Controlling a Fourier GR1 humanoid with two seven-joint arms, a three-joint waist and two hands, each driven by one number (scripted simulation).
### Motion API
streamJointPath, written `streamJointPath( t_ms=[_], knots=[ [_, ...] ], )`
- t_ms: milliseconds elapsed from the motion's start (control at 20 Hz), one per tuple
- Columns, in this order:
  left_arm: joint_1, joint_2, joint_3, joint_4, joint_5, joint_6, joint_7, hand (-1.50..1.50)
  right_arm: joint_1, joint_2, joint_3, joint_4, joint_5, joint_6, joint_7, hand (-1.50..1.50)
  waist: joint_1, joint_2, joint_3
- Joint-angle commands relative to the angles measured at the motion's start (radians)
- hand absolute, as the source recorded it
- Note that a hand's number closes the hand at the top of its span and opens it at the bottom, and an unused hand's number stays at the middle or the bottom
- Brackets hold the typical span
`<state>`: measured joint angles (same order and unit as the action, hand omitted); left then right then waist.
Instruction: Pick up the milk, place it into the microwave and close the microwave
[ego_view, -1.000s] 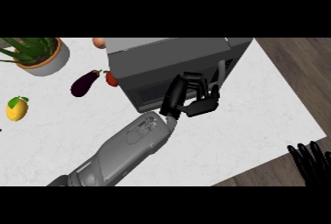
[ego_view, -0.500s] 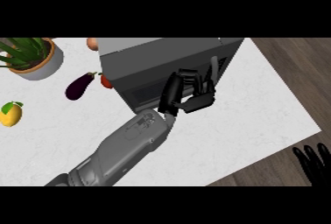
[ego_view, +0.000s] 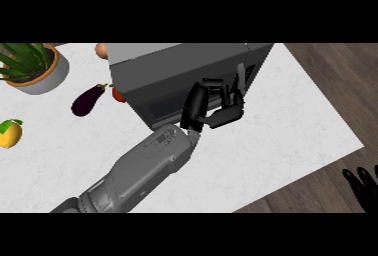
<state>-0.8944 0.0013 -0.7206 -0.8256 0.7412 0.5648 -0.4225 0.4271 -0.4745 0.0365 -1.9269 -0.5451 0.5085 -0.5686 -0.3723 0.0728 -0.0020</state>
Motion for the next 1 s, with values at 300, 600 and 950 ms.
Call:
streamJointPath(
  t_ms=[300, 600, 950],
  knots=[
    [-0.082, -0.001, 0.023, 0.091, 0.047, -0.025, -0.025, 1.50, 0.029, -0.021, -0.012, -0.036, -0.081, 0.041, 0.004, -1.50, -0.020, 0.015, 0.003],
    [-0.087, -0.001, 0.021, 0.105, 0.070, -0.016, -0.044, 1.50, 0.053, -0.038, -0.006, -0.061, -0.101, 0.054, 0.024, -1.50, -0.028, 0.016, 0.002],
    [-0.088, -0.001, 0.006, 0.116, 0.091, -0.022, -0.068, 1.50, 0.065, -0.067, -0.027, -0.086, -0.131, 0.070, 0.039, -1.50, -0.028, 0.018, 0.002]
  ],
)
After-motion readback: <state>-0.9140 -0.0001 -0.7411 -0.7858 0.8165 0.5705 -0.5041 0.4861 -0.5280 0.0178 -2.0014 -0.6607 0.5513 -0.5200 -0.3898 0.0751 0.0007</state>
